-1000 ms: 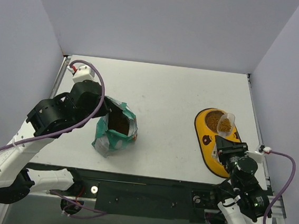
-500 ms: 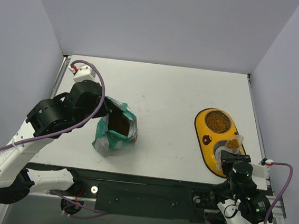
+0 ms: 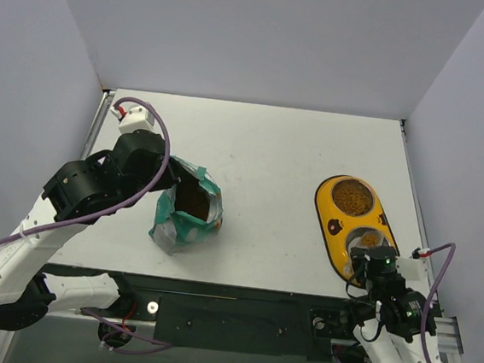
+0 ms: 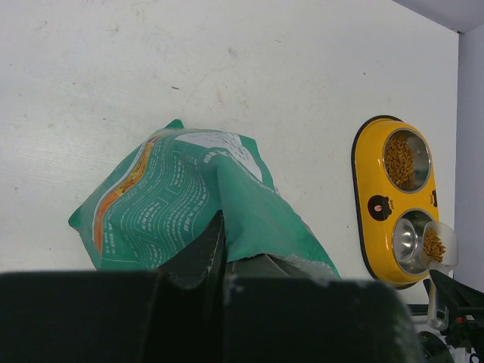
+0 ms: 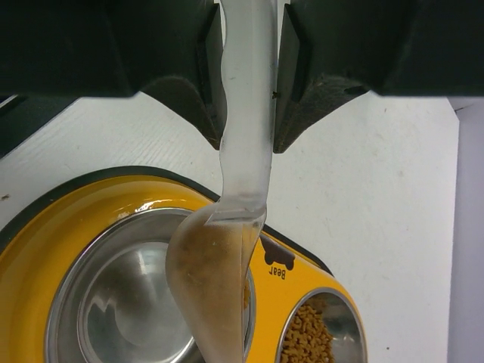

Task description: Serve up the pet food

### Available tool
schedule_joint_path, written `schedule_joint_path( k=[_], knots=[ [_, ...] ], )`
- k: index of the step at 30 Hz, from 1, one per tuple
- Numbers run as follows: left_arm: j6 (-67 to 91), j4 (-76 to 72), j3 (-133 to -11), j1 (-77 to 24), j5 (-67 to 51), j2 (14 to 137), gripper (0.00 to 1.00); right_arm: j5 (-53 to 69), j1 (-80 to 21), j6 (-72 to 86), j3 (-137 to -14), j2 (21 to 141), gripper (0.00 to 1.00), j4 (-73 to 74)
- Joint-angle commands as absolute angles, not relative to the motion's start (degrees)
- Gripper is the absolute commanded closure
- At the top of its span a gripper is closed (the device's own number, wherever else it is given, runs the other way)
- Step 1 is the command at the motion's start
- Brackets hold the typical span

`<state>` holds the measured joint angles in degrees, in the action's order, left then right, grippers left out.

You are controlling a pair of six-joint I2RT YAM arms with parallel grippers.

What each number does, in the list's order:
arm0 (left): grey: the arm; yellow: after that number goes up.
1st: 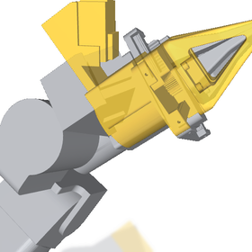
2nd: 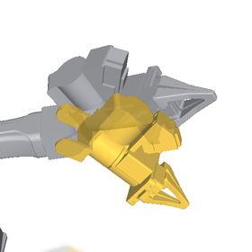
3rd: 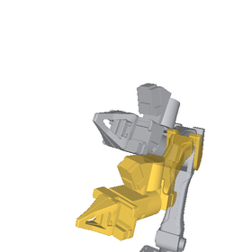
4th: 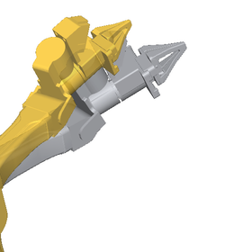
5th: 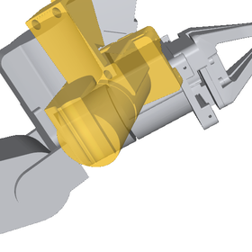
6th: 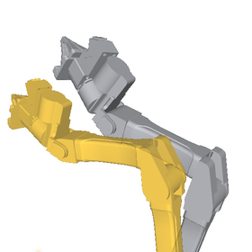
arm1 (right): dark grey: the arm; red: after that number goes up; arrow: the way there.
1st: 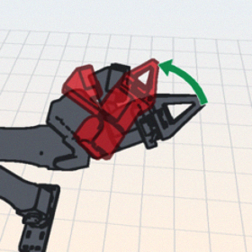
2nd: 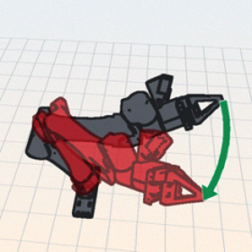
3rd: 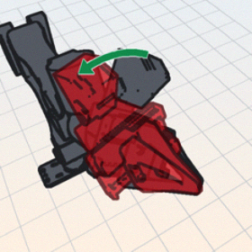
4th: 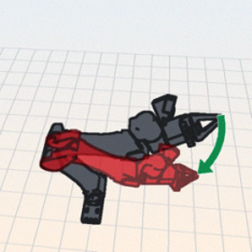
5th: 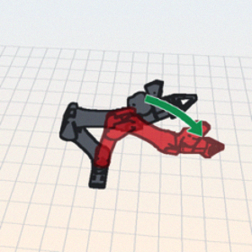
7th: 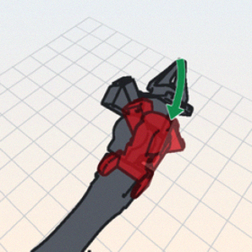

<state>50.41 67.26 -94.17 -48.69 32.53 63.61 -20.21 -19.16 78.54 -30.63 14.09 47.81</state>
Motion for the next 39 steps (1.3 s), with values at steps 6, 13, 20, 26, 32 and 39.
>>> schedule_joint_path(
  k=[6, 13, 20, 26, 32, 39],
  knots=[
    [52.6, 58.3, -97.5, -48.6, 37.0, 60.8, 1.0, -20.7, -18.5, 80.4, -34.8, 23.3, 1.0, 51.2],
    [53.1, 58.3, -97.1, -48.6, 37.4, 60.9, 1.0, -18.0, -15.5, 78.2, -37.6, 29.7, 1.0, 54.8],
    [54.1, 57.9, -96.5, -48.6, 38.1, 60.6, 1.0, -14.2, -10.7, 69.3, -42.8, 37.1, 1.0, 60.5],
    [55.4, 57.2, -95.5, -48.6, 38.1, 60.7, 1.0, -9.9, -8.4, 59.4, -46.9, 43.5, 1.0, 65.6],
    [55.8, 56.3, -94.6, -48.6, 39.2, 60.8, 1.0, -14.5, -8.5, 51.2, -54.2, 45.9, 1.0, 74.4],
    [54.6, 55.5, -94.7, -48.6, 40.8, 61.3, 1.0, -15.6, -8.4, 45.5, -59.5, 46.3, 1.0, 79.3]
  ],
)
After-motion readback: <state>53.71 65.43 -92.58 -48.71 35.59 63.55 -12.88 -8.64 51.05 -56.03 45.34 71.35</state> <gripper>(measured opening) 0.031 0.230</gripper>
